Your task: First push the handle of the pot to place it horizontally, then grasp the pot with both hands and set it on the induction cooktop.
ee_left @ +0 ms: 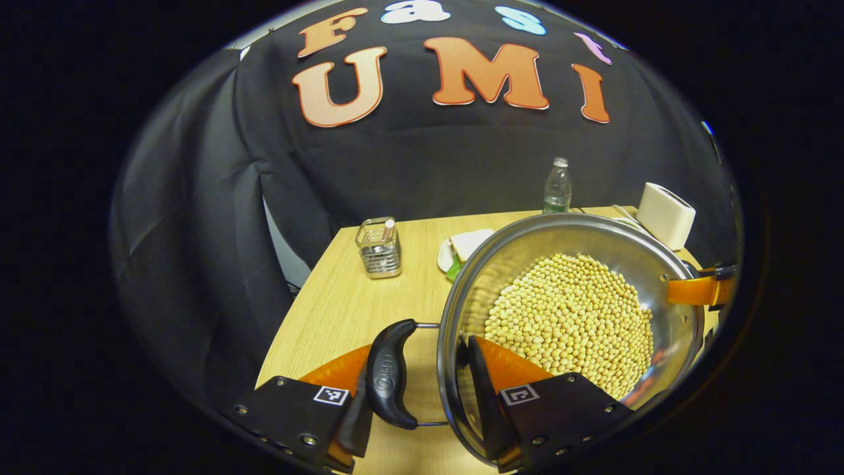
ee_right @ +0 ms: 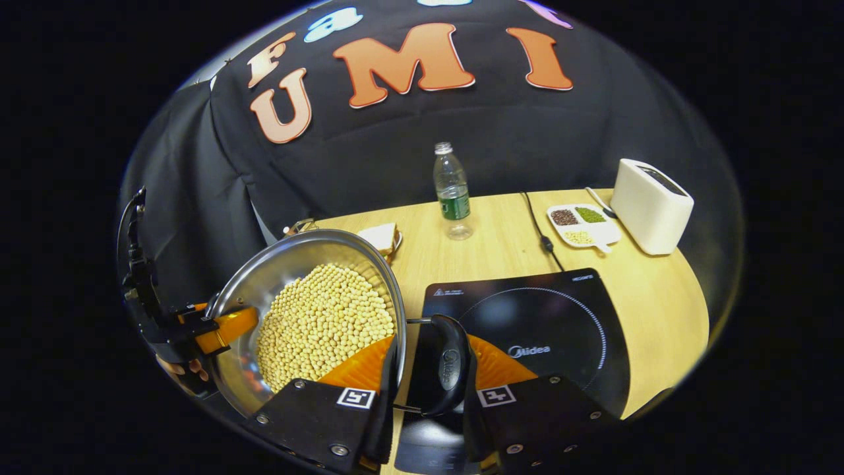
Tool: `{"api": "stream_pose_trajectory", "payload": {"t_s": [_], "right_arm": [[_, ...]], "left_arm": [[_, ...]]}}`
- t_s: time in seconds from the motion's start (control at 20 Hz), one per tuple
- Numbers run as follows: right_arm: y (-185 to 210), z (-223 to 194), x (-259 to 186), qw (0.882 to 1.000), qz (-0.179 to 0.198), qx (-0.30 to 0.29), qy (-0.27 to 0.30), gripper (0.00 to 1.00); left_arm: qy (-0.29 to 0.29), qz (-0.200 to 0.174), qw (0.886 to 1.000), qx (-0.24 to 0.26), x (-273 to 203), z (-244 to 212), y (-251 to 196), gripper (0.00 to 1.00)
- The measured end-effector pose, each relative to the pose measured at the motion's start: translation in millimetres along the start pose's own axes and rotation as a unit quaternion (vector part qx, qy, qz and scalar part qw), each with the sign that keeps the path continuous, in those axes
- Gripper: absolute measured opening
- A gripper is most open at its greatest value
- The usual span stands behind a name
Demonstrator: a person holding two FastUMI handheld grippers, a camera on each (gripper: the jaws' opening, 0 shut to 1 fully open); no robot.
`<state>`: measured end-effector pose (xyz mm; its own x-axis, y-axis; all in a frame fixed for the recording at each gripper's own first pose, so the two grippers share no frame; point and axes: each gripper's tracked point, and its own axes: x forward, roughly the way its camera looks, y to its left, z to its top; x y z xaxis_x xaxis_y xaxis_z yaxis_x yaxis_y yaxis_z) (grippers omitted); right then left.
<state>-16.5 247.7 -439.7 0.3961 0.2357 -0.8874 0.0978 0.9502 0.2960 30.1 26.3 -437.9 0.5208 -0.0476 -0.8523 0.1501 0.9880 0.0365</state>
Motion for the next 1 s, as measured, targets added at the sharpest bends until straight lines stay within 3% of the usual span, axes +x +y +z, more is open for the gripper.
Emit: {"api": "stream_pose_trajectory", "payload": {"t_s": [0.45,1.0], "right_arm": [[-81.9,26.4,-24.7,0.999,-0.035,0.02,-0.019,0.42],[-176.8,25.0,-33.2,0.996,-0.082,0.035,-0.014,0.42]], "left_arm": [[-0.014,-0.038,0.999,0.034,5.2,42.7,-95.6,0.67],[-0.002,-0.088,0.995,0.048,40.7,42.4,-191.1,0.67]]}}
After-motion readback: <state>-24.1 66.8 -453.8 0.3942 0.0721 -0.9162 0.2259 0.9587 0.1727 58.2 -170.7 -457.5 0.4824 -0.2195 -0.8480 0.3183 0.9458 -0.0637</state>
